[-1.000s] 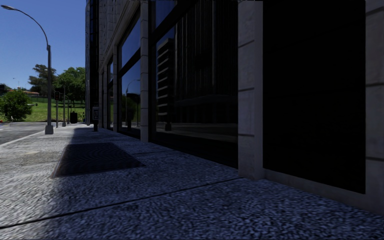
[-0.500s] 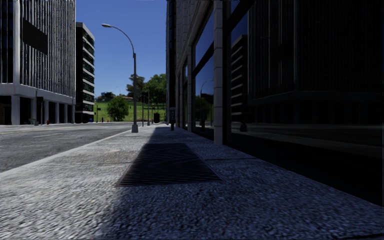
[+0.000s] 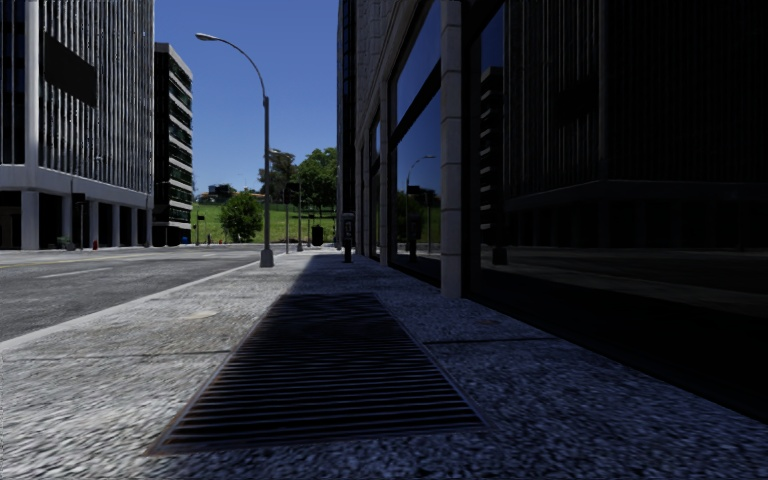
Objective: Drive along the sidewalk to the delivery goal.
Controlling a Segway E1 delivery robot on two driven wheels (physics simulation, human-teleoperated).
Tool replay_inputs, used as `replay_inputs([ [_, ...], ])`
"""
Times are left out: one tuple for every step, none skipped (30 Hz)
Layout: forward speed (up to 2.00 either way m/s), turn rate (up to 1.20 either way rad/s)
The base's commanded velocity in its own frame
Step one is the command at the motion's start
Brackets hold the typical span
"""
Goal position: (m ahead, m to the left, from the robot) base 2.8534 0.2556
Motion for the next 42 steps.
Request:
replay_inputs([
  [1.72, 0.0],
  [1.72, 0.0],
  [1.72, 0.0],
  [1.72, 0.0],
  [1.72, 0.0],
  [1.72, 0.0],
  [1.72, 0.0],
  [1.72, 0.0],
  [1.72, 0.0],
  [1.72, 0.25],
  [1.72, 0.7],
  [1.72, 0.87],
  [1.72, 0.93],
  [1.72, 0.94],
  [1.72, 0.48],
  [1.72, 0.26],
  [1.72, 0.16],
  [1.72, 0.08],
  [1.72, 0.05],
  [1.72, 0.04],
  [1.72, 0.04],
  [1.72, 0.04],
  [1.72, 0.04],
  [1.72, 0.06],
  [1.72, 0.25],
  [1.72, 1.07],
  [1.72, 1.12],
  [1.72, 1.14],
  [1.72, 0.72],
  [1.72, 0.5],
  [1.72, 0.4],
  [1.72, 0.37],
  [1.72, 0.35],
  [1.72, 0.34],
  [1.72, 0.34],
  [1.72, 0.34],
  [1.72, 0.34],
  [1.72, 0.34],
  [1.72, 0.34],
  [1.72, 0.34],
  [1.72, 0.34],
  [1.72, 0.34],
])
